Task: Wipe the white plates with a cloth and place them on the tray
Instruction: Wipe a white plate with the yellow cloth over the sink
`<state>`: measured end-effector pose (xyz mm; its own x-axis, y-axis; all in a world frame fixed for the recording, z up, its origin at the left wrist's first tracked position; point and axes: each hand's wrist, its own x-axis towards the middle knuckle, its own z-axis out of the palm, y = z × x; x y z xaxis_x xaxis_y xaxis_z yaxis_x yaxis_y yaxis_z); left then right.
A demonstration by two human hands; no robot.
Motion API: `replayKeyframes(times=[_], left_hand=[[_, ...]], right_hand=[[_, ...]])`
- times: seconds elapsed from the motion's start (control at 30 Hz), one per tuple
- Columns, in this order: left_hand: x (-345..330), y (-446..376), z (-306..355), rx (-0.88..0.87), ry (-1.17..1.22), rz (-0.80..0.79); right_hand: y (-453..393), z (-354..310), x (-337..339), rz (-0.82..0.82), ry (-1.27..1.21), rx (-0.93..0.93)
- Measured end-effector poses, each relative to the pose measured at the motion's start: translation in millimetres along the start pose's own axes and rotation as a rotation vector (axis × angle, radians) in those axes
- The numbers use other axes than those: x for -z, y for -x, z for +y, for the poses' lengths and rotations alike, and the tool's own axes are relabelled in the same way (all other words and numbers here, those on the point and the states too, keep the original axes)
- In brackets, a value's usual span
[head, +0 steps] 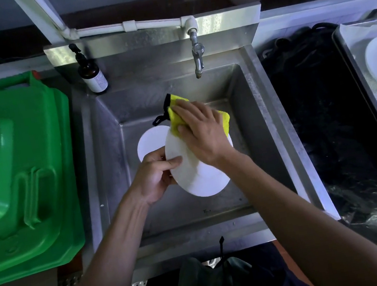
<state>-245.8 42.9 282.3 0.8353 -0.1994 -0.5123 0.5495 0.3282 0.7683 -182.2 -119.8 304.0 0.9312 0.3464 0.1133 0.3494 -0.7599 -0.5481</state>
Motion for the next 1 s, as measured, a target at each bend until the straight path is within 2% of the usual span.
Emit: replayKeyframes(times=[0.17,0.37,0.5,0.73,1.0], left_hand=[[3.5,0.1,-2.1,-0.024,0.009,0.026],[6.5,1.6,-4.0,-0.045,0.044,0.051],[8.4,1.0,-4.3,-0.04,0.041,0.051],[10.6,3.1,0.7,-0.007,-0.014,0.036],[13.3,0.5,-2.3,-0.028,0.007,0.085]], right_hand=[[16.2,-7.2,-15.8,0.012,-0.02,0.063],[30.8,-1.7,-22.7,-0.056,-0.046,0.108],[30.0,0.5,-19.7,-0.062,-0.035,0.053],[23.6,7.0,-14.2,0.054,0.0,-0.121],[23.2,46.8,-7.3,0.096,-0.153,-0.256]])
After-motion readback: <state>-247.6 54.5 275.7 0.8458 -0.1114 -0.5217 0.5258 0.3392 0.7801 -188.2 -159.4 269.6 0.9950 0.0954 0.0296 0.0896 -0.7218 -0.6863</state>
